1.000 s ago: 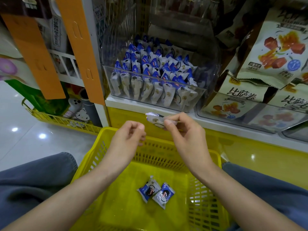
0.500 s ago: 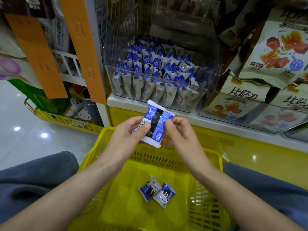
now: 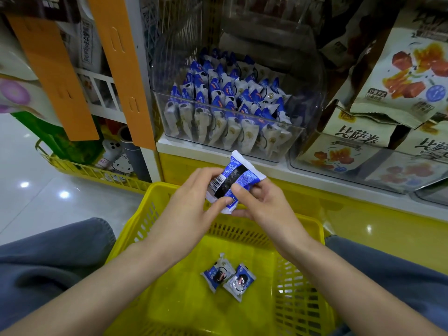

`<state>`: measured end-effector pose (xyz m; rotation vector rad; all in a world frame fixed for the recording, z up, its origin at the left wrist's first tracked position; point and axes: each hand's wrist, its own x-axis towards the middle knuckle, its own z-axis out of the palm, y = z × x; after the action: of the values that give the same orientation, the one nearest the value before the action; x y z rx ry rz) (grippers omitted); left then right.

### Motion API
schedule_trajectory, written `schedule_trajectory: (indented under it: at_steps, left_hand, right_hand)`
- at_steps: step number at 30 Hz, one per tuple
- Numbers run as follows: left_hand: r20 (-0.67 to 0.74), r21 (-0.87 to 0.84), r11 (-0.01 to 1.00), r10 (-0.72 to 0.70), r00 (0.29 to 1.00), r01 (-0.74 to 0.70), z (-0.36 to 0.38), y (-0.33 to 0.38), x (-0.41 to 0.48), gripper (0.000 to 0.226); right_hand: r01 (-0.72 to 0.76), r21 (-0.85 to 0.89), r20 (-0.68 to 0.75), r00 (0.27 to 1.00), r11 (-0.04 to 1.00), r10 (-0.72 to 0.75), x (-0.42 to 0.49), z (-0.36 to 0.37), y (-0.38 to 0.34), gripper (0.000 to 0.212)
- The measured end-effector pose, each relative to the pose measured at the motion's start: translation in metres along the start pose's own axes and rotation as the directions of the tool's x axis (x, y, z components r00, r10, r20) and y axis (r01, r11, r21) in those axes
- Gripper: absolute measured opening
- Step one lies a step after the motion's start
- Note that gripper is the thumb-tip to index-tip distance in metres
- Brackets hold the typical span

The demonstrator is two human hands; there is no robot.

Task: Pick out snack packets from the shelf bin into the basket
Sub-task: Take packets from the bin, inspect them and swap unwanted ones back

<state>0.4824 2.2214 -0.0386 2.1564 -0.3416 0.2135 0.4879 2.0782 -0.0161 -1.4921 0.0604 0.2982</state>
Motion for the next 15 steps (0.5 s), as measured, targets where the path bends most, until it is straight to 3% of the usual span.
schedule_trajectory:
  at_steps: [3, 8, 15]
  left_hand:
    - [0.053, 0.025, 1.000, 0.009, 0.999, -0.010, -0.003, 0.001, 0.001, 0.034]
    - [0.021, 0.235, 0.971, 0.037, 0.999, -0.041, -0.002, 0.006, -0.001, 0.040]
    - [0.052, 0.321, 0.947, 0.005, 0.999, -0.022, -0.002, 0.004, -0.001, 0.036]
  right_hand:
    - [0.016, 0.006, -0.015, 1.000, 1.000, -0.016, 0.001, 0.000, 0.002, 0.018]
    - [0.082, -0.063, -0.019, 0.996, 0.995, -0.083, 0.003, 0.004, 0.011, 0.020]
    - [0.109, -0.106, 0.020, 0.994, 0.988, -0.107, 0.007, 0.006, 0.017, 0.016]
